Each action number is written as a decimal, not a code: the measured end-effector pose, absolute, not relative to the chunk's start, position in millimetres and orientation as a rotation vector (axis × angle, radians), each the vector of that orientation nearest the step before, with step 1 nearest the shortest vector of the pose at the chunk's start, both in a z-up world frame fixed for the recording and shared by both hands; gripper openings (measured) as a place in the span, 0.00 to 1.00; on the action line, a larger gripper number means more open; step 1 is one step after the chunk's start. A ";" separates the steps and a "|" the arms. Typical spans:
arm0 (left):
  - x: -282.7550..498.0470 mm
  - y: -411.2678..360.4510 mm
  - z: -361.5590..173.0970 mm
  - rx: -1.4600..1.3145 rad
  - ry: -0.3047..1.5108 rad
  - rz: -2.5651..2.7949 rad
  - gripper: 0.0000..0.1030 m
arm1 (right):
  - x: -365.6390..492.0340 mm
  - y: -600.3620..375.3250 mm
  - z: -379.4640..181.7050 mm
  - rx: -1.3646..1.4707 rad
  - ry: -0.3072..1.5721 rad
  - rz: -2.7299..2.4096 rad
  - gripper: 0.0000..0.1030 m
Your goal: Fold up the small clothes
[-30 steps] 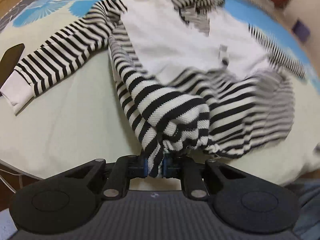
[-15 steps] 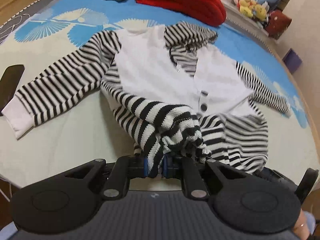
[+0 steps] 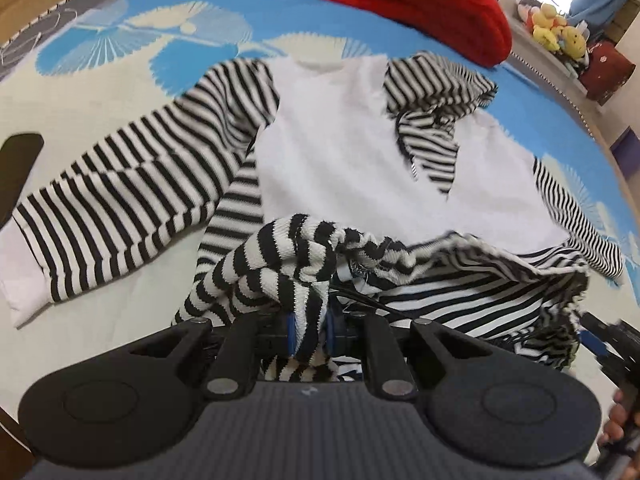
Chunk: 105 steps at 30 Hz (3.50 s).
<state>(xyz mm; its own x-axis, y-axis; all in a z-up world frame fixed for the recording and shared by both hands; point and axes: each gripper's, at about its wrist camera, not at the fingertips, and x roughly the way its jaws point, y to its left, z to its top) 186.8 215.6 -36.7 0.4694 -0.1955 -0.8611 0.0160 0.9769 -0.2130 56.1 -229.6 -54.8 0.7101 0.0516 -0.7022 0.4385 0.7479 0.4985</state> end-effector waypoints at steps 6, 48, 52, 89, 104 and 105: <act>184.5 225.3 -46.9 -0.208 1.087 -0.135 0.14 | 38.5 -192.2 -37.9 0.507 0.700 -0.127 0.62; 24.5 147.9 -55.6 0.433 0.875 -0.472 0.42 | -51.5 -110.6 -33.4 -0.198 0.901 0.081 0.15; 29.3 178.6 -76.8 0.387 0.997 -0.488 0.18 | -68.9 -122.8 -44.9 -0.190 0.957 0.088 0.04; 488.3 -58.2 -50.6 0.449 0.731 -0.350 0.89 | 219.8 -465.9 -104.1 0.849 0.572 -0.745 0.61; 615.8 17.3 -94.0 0.107 0.749 0.033 0.35 | 107.9 -508.2 -110.1 0.754 0.520 -0.999 0.04; 614.9 19.7 -95.0 0.111 0.766 0.052 0.70 | 109.1 -506.6 -111.8 0.742 0.528 -1.008 0.04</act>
